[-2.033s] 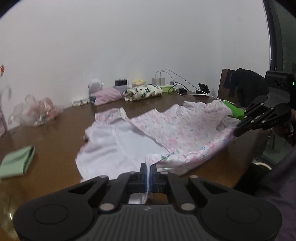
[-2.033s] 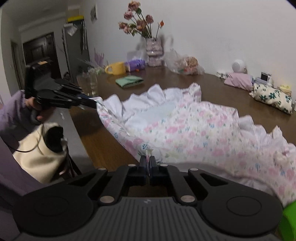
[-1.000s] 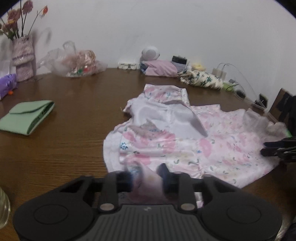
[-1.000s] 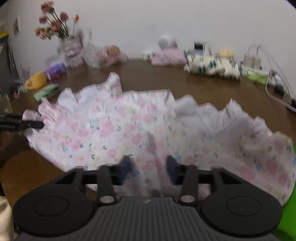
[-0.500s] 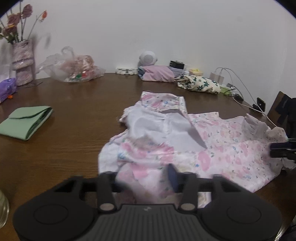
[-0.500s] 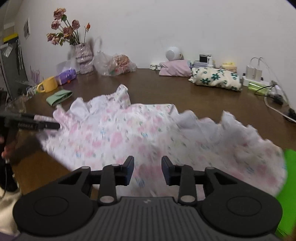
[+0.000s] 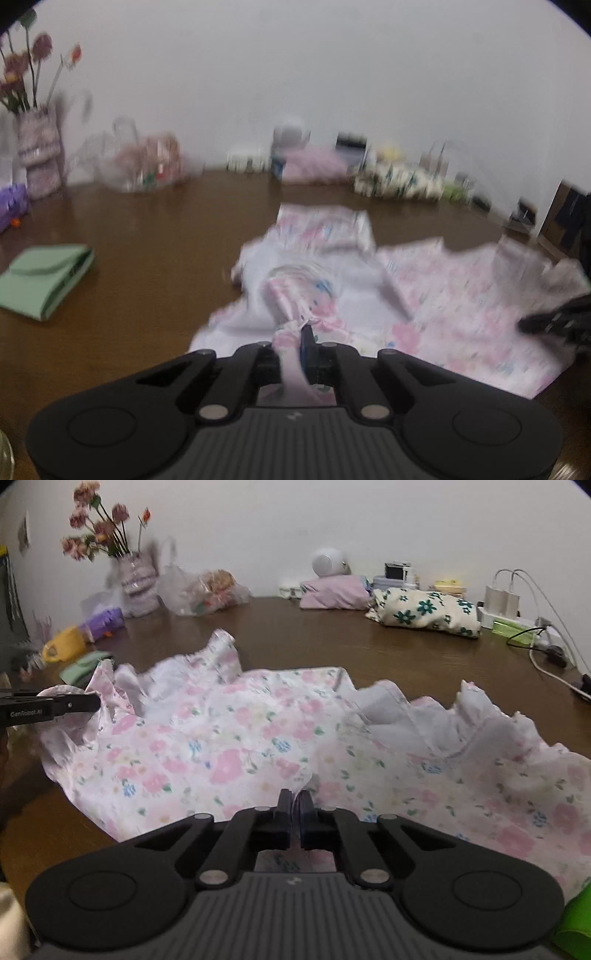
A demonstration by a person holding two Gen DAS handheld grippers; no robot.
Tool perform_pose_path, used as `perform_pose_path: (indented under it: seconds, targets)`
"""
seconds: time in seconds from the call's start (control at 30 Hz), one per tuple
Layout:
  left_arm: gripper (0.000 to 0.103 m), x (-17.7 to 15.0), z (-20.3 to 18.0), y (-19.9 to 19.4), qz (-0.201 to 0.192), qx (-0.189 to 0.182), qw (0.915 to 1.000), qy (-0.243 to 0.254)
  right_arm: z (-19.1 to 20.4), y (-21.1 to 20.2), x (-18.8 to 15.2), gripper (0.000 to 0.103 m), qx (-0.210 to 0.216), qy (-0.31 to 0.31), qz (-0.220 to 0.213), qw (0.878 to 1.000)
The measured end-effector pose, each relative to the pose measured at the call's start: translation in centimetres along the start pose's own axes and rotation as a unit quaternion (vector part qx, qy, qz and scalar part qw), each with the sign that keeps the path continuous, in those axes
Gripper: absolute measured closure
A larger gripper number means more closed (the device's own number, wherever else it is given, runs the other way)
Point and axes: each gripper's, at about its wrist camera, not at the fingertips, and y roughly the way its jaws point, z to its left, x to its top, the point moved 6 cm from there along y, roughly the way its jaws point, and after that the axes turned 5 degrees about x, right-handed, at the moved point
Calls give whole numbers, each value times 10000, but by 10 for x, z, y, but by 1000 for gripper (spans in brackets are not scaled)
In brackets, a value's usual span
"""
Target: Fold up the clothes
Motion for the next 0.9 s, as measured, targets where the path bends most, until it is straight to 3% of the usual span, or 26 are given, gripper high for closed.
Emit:
perform_pose_path:
  seconds: [0.07, 0.27, 0.37, 0.43, 0.57, 0.9]
  targets:
    - [86, -1, 7, -3, -4, 48, 9999, -97, 1, -3, -1, 97, -68, -68, 7, 10000]
    - [82, 13, 2, -56, -689, 39, 9976, -86, 14, -20, 10, 94, 131, -375, -252, 9989]
    - [82, 0, -22, -50, -450, -226, 9987, -62, 24, -10, 10, 94, 244, -490, -173, 9984]
    - [82, -16, -34, -35, -159, -102, 9998, 73, 29, 0, 8, 94, 247, -580, -89, 9980]
    - [81, -32, -34, -26, -86, 105, 9999, 55, 30, 7, -1, 94, 83, -807, -37, 9967]
    - [82, -43, -26, -55, 275, -77, 9996, 25, 16, -22, -19, 93, 296, -659, 274, 9970]
